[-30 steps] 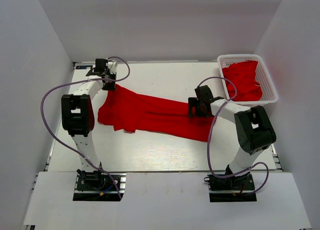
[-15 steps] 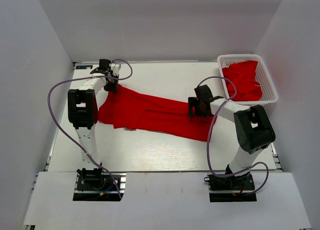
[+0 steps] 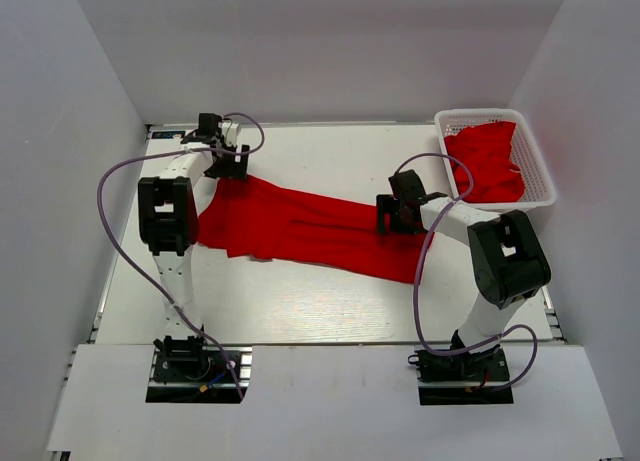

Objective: Fold and stack the t-shirts
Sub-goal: Fold the other side of the tshirt into a rectangle, then rotate the tshirt 90 degrees

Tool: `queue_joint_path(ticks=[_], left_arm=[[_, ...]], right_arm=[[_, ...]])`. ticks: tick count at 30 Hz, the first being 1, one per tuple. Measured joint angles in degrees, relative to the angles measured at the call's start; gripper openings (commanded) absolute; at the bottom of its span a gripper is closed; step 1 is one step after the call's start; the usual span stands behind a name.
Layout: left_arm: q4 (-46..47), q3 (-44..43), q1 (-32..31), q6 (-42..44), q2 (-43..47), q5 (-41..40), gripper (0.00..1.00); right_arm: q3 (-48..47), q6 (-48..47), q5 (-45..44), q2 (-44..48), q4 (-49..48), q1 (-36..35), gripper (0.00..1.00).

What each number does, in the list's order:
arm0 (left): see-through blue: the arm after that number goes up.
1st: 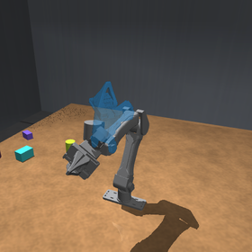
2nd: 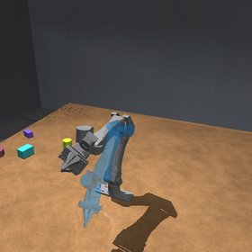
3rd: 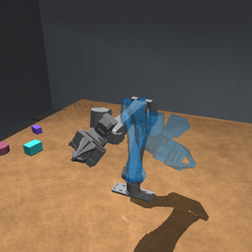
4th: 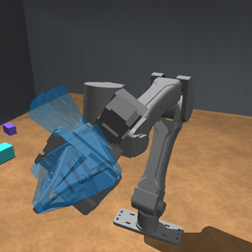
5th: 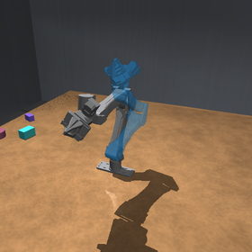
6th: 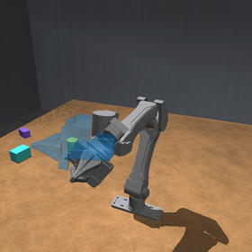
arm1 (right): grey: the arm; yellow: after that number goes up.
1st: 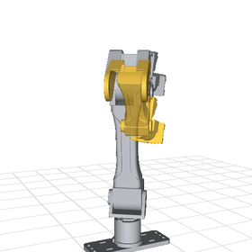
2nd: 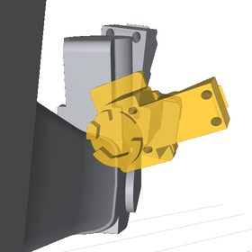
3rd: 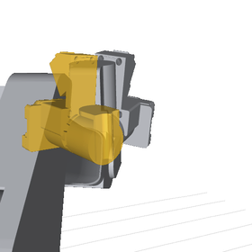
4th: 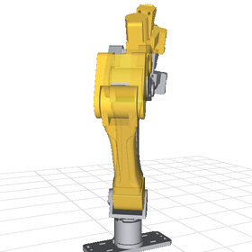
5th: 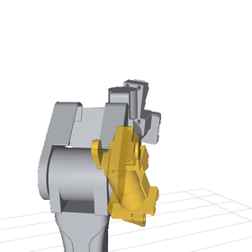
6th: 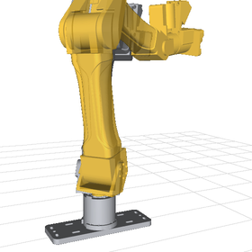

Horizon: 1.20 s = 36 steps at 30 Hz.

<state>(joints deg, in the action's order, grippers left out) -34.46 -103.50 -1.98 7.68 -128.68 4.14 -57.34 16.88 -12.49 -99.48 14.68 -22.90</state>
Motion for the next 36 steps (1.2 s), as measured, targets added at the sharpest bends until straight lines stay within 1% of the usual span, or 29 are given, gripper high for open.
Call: queue_joint_path(ticks=[5,8,11,14,16,18,23,26,29,32,36], left_arm=[[-4.48,-2.86,0.0,-2.56,0.31,-3.61,1.0],[-5.77,-2.54,-0.09,-6.12,3.63,-5.14,1.0],[-4.96,5.38,-0.28,-10.6,11.98,-4.94,1.0],[-0.48,19.32,-0.55,-14.86,22.97,-2.54,1.0],[0.92,26.86,-0.72,-16.72,27.78,-1.31,1.0],[1.9,31.65,-1.05,-18.21,29.05,-0.61,1.0],[4.09,40.54,-1.95,-20.85,27.67,1.86,1.0],[5.97,41.29,-2.54,-21.51,27.58,2.29,1.0],[5.73,40.17,-2.78,-21.97,26.43,1.14,1.0],[4.02,34.99,-2.82,-22.34,22.29,-0.31,1.0],[2.89,25.55,-2.89,-22.03,15.21,-2.03,1.0]], right_arm=[[0.0,-0.79,0.37,0.5,0.5,0.0,0.9],[0.0,-1.27,0.59,2.08,1.51,0.0,0.9],[0.0,-2.08,0.66,4.57,1.95,0.0,0.9],[-0.35,-2.69,0.81,6.03,1.95,0.0,0.9],[-1.01,-3.02,1.31,6.05,1.9,0.0,0.9],[-1.18,-3.23,2.21,6.05,1.81,0.0,0.9],[-1.33,-3.21,2.8,5.7,1.44,0.02,0.9],[-2.47,-2.91,2.14,3.43,1.44,0.02,0.9],[-2.8,-2.03,1.55,0.59,1.62,0.04,0.9],[-2.54,-0.74,0.9,-1.6,1.92,0.04,0.9],[-1.01,-0.68,1.73,-0.83,0.33,0.0,0.9]])
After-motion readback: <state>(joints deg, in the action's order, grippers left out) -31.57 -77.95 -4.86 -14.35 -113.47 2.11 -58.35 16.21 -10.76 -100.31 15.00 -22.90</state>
